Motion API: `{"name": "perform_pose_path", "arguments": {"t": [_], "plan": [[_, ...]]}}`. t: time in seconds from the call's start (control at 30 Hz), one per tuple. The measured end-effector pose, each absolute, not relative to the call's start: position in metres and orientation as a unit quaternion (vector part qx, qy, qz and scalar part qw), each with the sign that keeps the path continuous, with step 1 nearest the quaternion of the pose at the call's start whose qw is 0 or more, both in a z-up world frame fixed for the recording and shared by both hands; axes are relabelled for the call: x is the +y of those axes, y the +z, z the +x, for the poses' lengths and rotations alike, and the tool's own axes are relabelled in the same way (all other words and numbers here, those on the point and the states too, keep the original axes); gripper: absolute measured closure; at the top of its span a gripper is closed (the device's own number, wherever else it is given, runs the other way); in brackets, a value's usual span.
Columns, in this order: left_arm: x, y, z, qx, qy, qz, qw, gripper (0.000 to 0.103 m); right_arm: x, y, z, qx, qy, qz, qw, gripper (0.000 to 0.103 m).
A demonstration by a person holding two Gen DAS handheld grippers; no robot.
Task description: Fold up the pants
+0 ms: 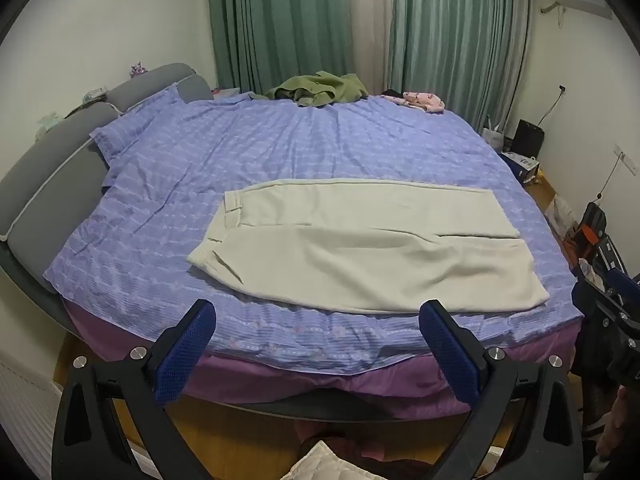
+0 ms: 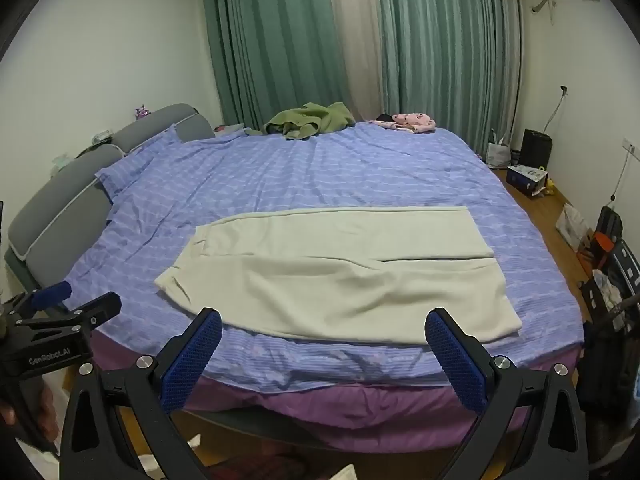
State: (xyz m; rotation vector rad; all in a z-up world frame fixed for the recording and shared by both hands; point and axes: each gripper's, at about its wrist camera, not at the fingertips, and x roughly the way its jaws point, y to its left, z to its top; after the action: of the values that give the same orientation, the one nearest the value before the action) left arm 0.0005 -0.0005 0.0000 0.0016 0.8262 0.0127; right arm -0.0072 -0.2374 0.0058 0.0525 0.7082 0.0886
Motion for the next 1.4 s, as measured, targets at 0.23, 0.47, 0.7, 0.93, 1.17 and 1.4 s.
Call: {"name": "perform_pose_path", "arguments": {"t": [0.23, 0.47, 0.7, 0.93, 1.17, 1.4], "plan": [[-0.008, 0.007, 0.015, 0.391, 0.002, 0.002, 0.921, 0.000, -0.235, 0.006, -0.007, 0.346, 0.043, 0.024, 0.937, 0.000], [-0.002, 0.018, -0.006, 0.361, -0.004, 0.002, 0.932, 0.000, -0.233, 0.002, -0.011, 0.343, 0.044, 0.024, 0.938, 0.000], [-0.002, 0.019, -0.005, 0.362, 0.000, 0.001, 0.932, 0.000, -0.232, 0.006, -0.011, 0.341, 0.045, 0.023, 0.939, 0.000], [0.000, 0.020, -0.005, 0.362, 0.006, -0.003, 0.932, 0.000, -0.233, 0.008, -0.008, 0.341, 0.047, 0.024, 0.939, 0.000], [0.002, 0.021, -0.004, 0.361, 0.009, -0.007, 0.933, 0.000, -0.233, 0.009, -0.007, 0.340, 0.047, 0.023, 0.939, 0.000], [0.003, 0.021, -0.002, 0.363, 0.009, -0.008, 0.932, 0.000, -0.232, 0.011, -0.007, 0.339, 0.046, 0.022, 0.939, 0.000]]}}
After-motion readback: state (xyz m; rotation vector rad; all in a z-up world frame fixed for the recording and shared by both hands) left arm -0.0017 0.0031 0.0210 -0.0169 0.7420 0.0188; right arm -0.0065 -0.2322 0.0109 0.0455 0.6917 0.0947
